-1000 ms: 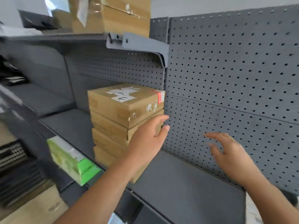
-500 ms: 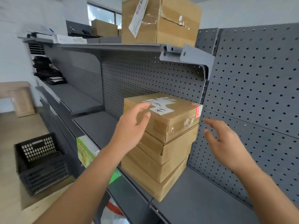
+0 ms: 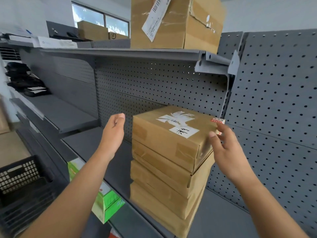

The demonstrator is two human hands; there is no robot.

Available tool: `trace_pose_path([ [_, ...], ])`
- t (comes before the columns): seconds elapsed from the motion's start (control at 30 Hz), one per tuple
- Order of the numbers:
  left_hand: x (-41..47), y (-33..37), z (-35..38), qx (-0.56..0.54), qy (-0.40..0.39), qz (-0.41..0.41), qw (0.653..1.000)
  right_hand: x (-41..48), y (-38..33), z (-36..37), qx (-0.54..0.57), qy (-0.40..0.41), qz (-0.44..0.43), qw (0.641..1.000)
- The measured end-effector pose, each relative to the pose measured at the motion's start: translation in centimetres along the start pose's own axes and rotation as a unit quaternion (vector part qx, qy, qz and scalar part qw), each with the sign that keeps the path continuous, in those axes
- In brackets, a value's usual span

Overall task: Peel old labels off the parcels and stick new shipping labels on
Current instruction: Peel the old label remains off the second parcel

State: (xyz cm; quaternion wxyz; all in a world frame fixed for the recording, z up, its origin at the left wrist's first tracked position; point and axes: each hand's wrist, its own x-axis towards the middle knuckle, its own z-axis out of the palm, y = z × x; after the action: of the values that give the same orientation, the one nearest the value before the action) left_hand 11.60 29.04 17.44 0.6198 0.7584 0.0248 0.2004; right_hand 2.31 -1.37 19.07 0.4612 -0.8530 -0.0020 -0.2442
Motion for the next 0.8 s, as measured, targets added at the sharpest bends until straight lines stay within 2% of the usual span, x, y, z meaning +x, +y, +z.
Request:
trace_pose_path([
  [0.17, 3.1, -1.7, 1.4, -0.057, -0.078, -0.091, 0.991, 0.1, -0.5, 1.6, 0.035, 0.024, 0.086, 0.995],
  [0.37, 3.6, -0.6, 2.9, -0.08, -0.146, -0.146, 0.975, 0.3, -1.2, 2.3, 0.108, 0.023, 0.176, 0.978],
  [0.53, 4.0, -0.8, 3.3, -0.064, -0.14, -0.142, 0.978, 0.2, -1.5, 2.5, 0.149, 0.01, 0.194, 0.97],
  [0.8, -0.7, 3.4, 3.8, -0.079, -0.152, -0.076, 0.982, -1.0, -1.0, 0.1, 0.189, 0.034, 0.196, 0.962],
])
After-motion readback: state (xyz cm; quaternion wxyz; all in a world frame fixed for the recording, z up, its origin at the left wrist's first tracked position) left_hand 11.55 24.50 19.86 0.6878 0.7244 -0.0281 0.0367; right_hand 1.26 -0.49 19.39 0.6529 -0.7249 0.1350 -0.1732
